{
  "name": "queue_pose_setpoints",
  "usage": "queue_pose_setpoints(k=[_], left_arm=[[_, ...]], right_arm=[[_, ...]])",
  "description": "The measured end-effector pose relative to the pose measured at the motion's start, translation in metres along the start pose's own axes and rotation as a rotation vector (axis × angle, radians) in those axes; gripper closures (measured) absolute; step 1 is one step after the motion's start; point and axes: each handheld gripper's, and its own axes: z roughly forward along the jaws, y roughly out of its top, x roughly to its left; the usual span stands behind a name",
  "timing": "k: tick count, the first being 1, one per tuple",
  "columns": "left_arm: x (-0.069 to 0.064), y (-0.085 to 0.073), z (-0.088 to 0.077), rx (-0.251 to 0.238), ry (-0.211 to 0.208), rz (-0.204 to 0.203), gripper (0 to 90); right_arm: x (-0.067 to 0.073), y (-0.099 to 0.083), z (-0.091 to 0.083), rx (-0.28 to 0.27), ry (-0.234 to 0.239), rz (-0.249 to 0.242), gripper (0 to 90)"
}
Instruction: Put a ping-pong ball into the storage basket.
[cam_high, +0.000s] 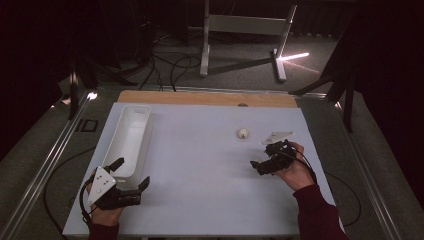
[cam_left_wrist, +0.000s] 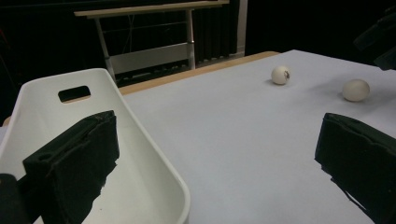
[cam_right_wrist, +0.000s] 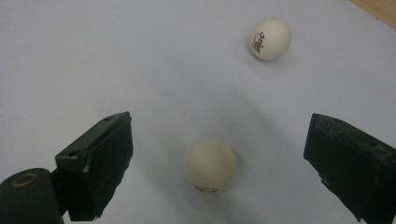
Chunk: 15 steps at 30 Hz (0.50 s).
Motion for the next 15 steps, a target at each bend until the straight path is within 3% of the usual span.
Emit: queue_pose_setpoints(k=[15], left_arm=[[0.000,0.000,0.000,0.000,0.000,-0.001,0.2]], right_arm=[[-0.004,-0.001,0.019,0.082,0.022,0.006,8.5]])
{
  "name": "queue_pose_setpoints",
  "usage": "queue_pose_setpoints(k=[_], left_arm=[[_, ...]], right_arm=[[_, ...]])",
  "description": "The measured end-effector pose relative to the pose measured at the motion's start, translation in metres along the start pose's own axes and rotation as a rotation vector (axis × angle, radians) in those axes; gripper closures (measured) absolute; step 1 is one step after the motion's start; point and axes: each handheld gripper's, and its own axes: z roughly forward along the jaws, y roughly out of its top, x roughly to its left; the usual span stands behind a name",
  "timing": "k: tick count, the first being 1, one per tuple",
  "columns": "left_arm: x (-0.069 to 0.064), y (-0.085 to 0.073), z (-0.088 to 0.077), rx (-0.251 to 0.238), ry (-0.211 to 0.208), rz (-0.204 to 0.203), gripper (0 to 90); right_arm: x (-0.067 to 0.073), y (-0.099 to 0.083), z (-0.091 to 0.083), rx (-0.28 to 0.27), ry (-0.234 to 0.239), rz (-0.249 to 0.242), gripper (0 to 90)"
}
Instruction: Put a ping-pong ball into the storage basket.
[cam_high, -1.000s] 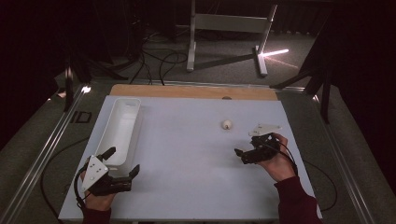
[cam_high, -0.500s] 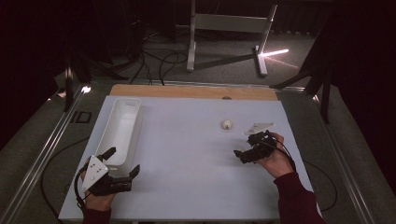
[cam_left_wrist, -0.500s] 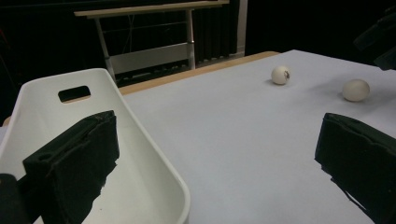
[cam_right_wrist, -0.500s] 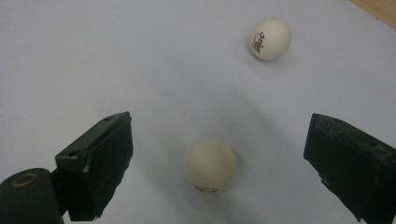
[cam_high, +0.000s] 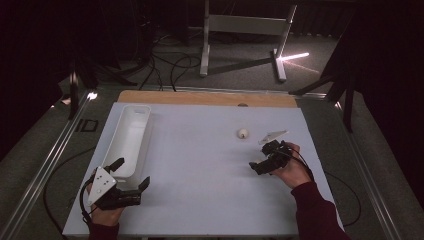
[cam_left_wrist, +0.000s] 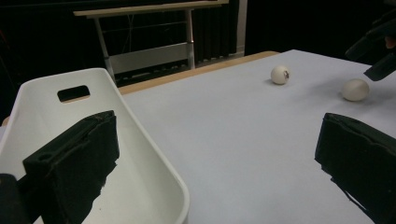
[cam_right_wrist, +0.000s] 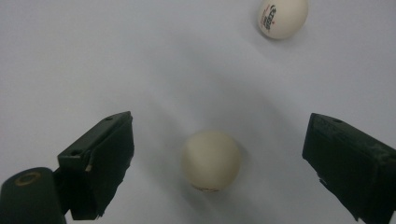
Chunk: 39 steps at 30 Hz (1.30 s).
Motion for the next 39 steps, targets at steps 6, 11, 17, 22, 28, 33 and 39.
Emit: queue_pose_setpoints(k=[6,11,17,22,28,33,39], left_arm=[[0.000,0.000,0.000,0.000,0.001,0.001,0.2],[0.000,0.000,0.000,0.003,0.003,0.005,0.2],[0.000,0.000,-0.001,0.002,0.003,0.005,0.2],[0.000,0.000,-0.001,0.003,0.003,0.006,0.3],[-0.001,0.000,-0.001,0.002,0.004,0.006,0.2],[-0.001,0.000,-0.001,0.001,0.004,0.006,0.2],[-0.001,0.000,-0.001,0.004,0.006,0.007,0.2]], right_arm=[[-0.002,0.000,0.008,0.027,0.002,0.002,8.4],[-0.003,0.000,0.013,0.050,0.016,0.003,8.3],[-0.002,-0.001,0.018,0.073,0.017,-0.004,8.2],[-0.002,-0.002,0.023,0.098,0.015,-0.008,8.3],[0.000,-0.003,0.029,0.132,0.022,-0.020,8.8],[-0.002,-0.004,0.032,0.155,0.032,-0.001,13.3],[-0.002,-0.005,0.035,0.182,0.035,0.012,29.3]])
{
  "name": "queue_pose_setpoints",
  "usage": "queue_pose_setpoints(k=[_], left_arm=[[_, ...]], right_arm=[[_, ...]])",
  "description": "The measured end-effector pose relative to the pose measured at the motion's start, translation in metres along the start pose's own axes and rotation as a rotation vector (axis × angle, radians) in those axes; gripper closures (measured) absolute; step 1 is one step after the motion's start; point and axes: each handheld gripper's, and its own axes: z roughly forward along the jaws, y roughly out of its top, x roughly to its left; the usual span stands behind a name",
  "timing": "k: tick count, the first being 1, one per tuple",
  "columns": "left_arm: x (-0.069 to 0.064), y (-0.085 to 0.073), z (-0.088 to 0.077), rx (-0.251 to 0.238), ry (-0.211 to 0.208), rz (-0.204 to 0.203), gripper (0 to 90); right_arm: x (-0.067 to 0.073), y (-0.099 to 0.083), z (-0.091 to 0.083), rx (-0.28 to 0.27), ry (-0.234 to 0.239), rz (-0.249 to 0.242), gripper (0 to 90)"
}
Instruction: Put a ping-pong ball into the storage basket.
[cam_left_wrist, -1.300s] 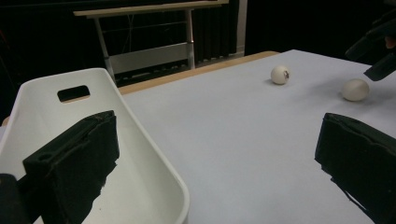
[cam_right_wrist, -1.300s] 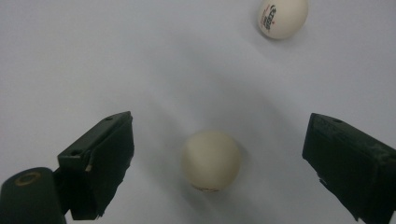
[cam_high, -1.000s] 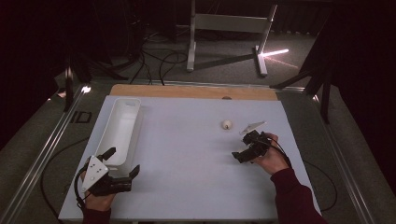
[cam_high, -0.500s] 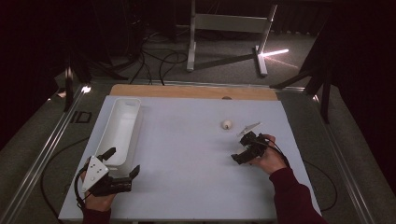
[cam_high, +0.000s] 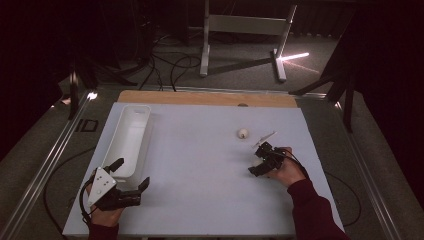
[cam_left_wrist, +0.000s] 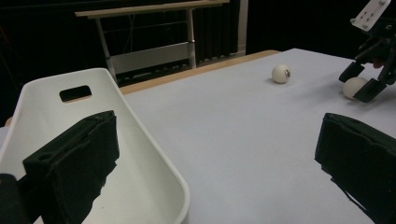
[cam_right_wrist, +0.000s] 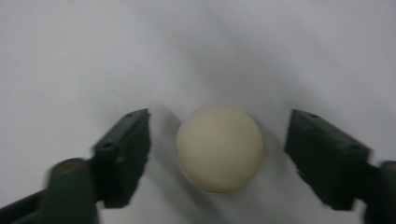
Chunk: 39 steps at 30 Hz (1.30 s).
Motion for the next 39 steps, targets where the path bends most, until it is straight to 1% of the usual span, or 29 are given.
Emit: queue_pose_setpoints(k=[1,4,7,8,11,13,15,19,24,25,26,27,29,34,35,39], left_arm=[[0.000,0.000,0.000,0.001,0.001,0.001,0.2],[0.000,0.000,0.000,0.000,0.001,0.001,0.3],[0.000,0.000,0.000,0.001,0.001,0.001,0.2],[0.000,0.000,0.000,0.001,0.002,0.002,0.3],[0.000,0.000,0.000,0.003,0.003,0.004,0.3],[0.000,0.000,0.000,0.001,0.003,0.002,0.2],[0.000,0.000,0.000,0.003,0.004,0.003,0.2],[0.000,0.000,0.000,0.004,0.006,0.005,0.3],[0.000,0.000,-0.001,0.003,0.009,0.001,0.3],[0.000,0.000,0.000,0.005,0.008,0.004,0.3],[0.000,0.000,0.000,0.005,0.008,0.004,0.3],[0.000,0.000,0.000,0.005,0.007,0.003,0.3],[0.000,0.000,0.000,0.006,0.008,0.003,0.3],[0.000,-0.001,0.000,0.005,0.008,0.003,0.3],[0.000,-0.001,0.000,0.005,0.007,0.003,0.3],[-0.001,-0.001,0.000,0.009,0.006,0.004,0.3]], right_arm=[[0.000,0.000,0.001,0.008,-0.004,0.002,33.8],[-0.001,-0.001,0.002,0.019,-0.007,0.008,39.9],[-0.001,0.000,0.001,0.013,0.012,0.012,48.6],[-0.001,0.000,0.001,0.014,0.013,0.011,49.5],[-0.002,-0.001,0.001,0.017,0.018,0.016,49.9],[0.001,-0.001,0.000,0.021,0.012,0.019,50.2],[0.002,-0.001,-0.002,0.011,-0.004,0.022,50.2],[0.002,-0.001,-0.006,-0.007,-0.016,0.028,50.2],[0.001,-0.002,-0.015,-0.038,-0.015,0.049,50.2],[0.001,-0.002,-0.017,-0.051,-0.014,0.049,50.2],[0.001,-0.002,-0.017,-0.051,-0.014,0.049,50.2],[0.002,-0.002,-0.021,-0.070,-0.021,0.044,50.1],[0.003,-0.003,-0.023,-0.082,-0.033,0.036,50.1],[0.006,-0.004,-0.029,-0.106,-0.040,0.035,50.1],[0.007,-0.004,-0.032,-0.124,-0.044,0.033,50.1],[0.007,-0.005,-0.037,-0.149,-0.047,0.037,50.1]])
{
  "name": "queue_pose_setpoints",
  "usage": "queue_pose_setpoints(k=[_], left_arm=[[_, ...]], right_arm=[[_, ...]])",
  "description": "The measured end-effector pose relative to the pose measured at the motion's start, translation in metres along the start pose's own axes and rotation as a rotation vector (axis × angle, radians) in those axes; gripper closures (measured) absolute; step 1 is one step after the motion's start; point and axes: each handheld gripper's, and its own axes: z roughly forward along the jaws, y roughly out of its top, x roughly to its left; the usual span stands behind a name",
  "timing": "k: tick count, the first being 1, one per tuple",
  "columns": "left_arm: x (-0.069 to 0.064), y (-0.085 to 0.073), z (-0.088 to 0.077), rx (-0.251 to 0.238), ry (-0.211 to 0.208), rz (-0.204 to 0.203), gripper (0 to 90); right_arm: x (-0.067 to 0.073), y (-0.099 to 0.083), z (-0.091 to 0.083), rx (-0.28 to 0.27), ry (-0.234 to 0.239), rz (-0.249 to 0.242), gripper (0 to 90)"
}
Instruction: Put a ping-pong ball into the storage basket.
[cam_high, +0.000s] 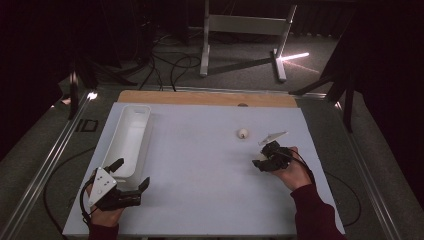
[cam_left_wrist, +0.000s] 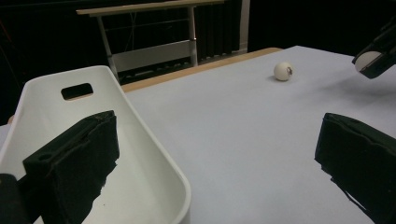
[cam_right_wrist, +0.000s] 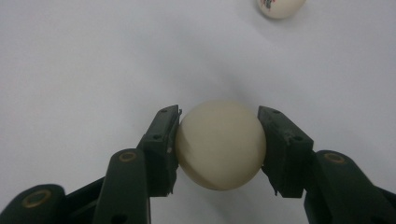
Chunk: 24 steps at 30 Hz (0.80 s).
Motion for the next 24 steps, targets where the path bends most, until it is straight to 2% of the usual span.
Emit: queue_pose_setpoints(k=[4,12,15,17,21,24], left_arm=[[0.000,0.000,0.000,0.001,-0.002,-0.002,0.3],[0.000,0.000,0.001,0.003,-0.004,-0.005,0.3],[0.000,0.000,0.001,0.004,-0.007,-0.007,0.3],[0.000,0.000,0.001,0.004,-0.009,-0.009,0.3],[0.000,0.000,0.001,0.007,-0.009,-0.011,0.3],[0.000,0.000,0.001,0.012,-0.007,-0.012,0.3]], right_arm=[[0.000,0.000,-0.003,-0.015,-0.003,0.003,50.1],[0.000,0.000,-0.013,-0.082,0.010,0.042,50.0],[-0.001,0.000,-0.014,-0.088,0.011,0.046,50.1],[0.000,0.001,-0.018,-0.114,0.024,0.054,50.1],[0.000,0.002,-0.020,-0.133,0.027,0.057,50.1],[0.000,0.002,-0.025,-0.163,0.052,0.067,50.0]])
